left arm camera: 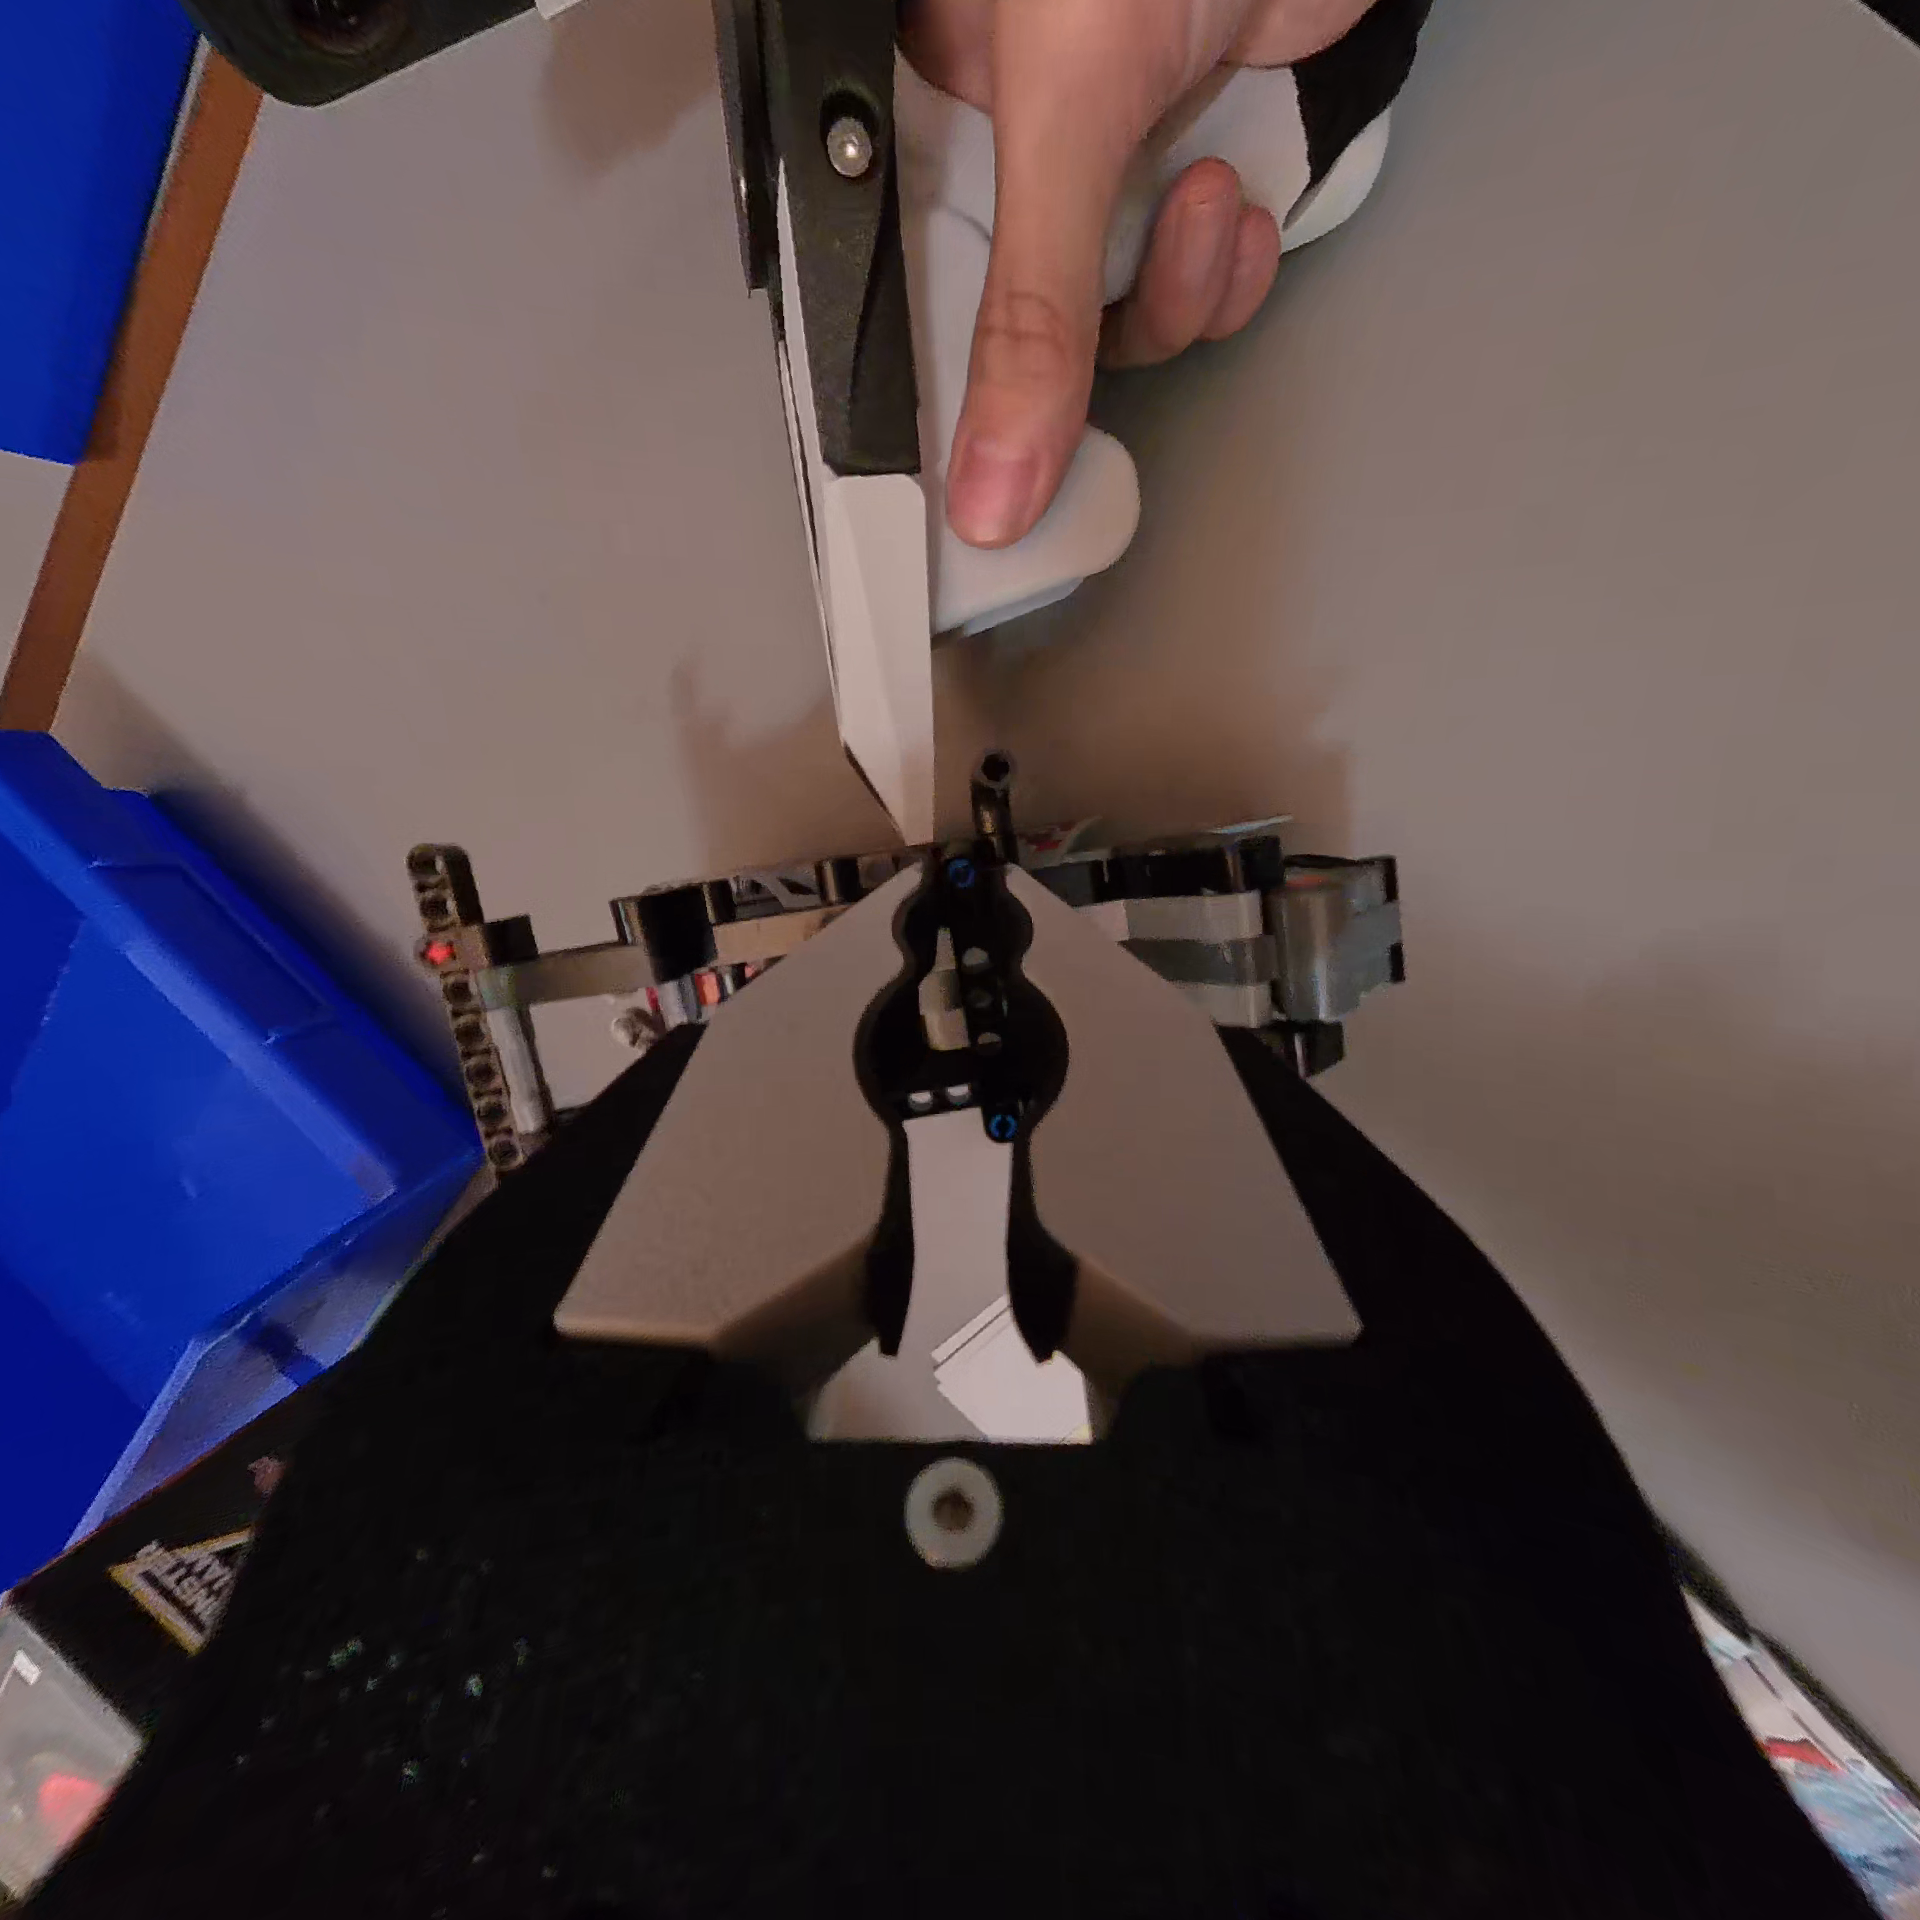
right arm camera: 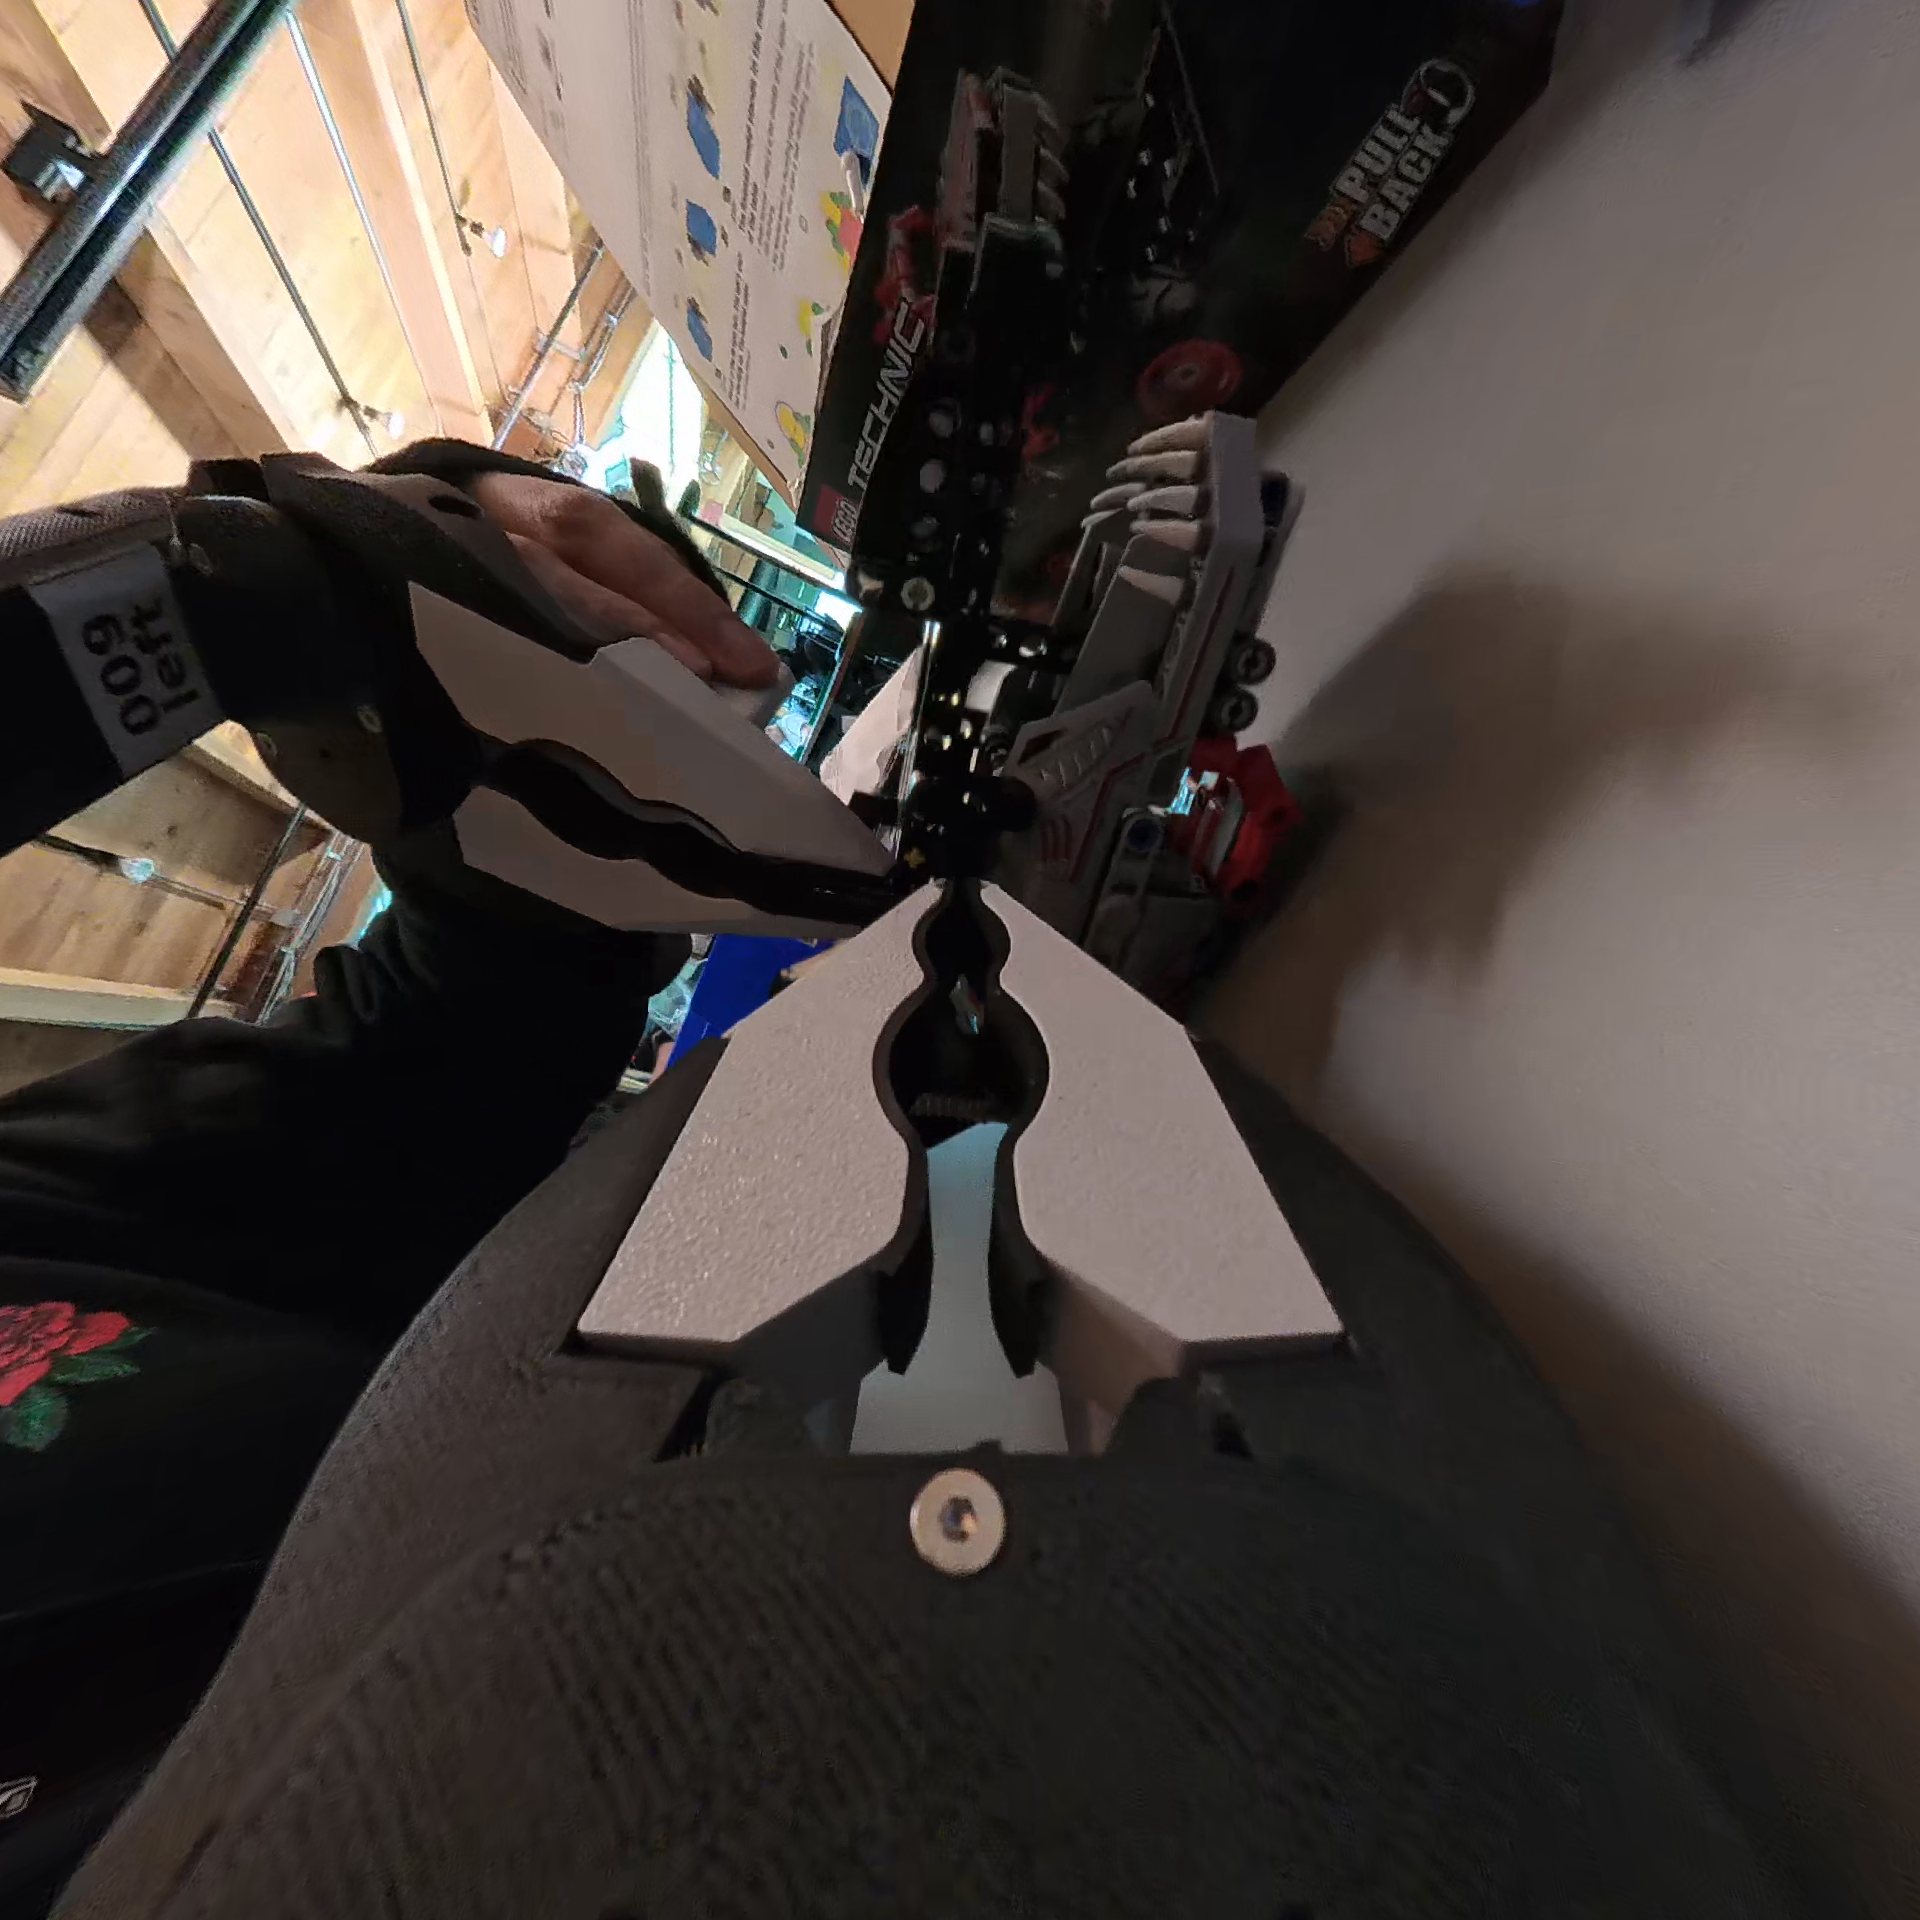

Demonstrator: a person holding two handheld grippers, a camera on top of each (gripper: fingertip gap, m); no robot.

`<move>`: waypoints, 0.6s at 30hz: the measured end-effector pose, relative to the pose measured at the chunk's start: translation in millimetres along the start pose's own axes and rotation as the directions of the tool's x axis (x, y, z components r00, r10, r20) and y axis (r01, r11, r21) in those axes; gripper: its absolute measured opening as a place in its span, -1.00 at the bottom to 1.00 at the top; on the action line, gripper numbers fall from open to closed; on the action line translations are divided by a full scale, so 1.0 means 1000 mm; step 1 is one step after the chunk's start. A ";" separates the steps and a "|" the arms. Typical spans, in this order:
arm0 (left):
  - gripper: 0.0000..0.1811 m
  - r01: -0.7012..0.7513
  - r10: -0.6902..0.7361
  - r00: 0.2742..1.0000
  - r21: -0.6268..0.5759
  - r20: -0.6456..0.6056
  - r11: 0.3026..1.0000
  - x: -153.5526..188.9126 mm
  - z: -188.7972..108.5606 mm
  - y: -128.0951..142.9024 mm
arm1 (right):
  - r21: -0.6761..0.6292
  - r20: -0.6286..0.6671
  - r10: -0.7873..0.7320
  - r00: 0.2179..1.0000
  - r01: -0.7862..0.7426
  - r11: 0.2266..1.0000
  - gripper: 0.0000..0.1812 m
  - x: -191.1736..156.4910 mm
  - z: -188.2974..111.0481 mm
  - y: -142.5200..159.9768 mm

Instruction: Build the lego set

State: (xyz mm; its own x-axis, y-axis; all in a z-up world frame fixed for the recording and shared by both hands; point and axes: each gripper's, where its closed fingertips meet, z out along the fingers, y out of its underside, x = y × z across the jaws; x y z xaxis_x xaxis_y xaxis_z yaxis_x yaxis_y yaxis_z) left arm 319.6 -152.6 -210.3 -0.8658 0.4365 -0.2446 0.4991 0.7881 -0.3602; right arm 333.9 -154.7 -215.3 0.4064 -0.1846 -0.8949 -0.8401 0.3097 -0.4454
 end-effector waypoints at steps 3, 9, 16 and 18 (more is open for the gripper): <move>-0.92 0.026 -0.026 1.000 -0.001 -0.009 1.000 0.000 0.001 -0.001 | 0.018 0.020 0.009 1.000 -0.010 1.000 -1.00 -0.002 -0.001 -0.003; -0.95 -0.018 0.018 1.000 -0.051 -0.004 0.999 0.001 -0.001 0.003 | 0.029 0.097 0.090 0.991 -0.093 0.995 -0.94 -0.005 -0.002 -0.008; -0.95 0.000 0.001 1.000 -0.032 0.014 0.999 0.001 -0.001 0.003 | 0.014 0.066 0.080 0.995 -0.081 0.997 -0.84 -0.002 0.004 -0.004; -0.95 -0.002 0.003 1.000 -0.029 0.020 1.000 0.001 0.000 0.002 | 0.047 0.075 0.098 0.992 -0.102 0.994 -0.86 -0.002 0.005 -0.008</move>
State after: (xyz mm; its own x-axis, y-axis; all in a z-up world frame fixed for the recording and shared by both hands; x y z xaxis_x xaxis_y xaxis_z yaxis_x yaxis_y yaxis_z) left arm 320.3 -150.1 -210.9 -0.8635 0.4301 -0.2633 0.4998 0.7994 -0.3333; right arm 341.6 -152.7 -210.1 0.3478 -0.0823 -0.9340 -0.8593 0.3705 -0.3526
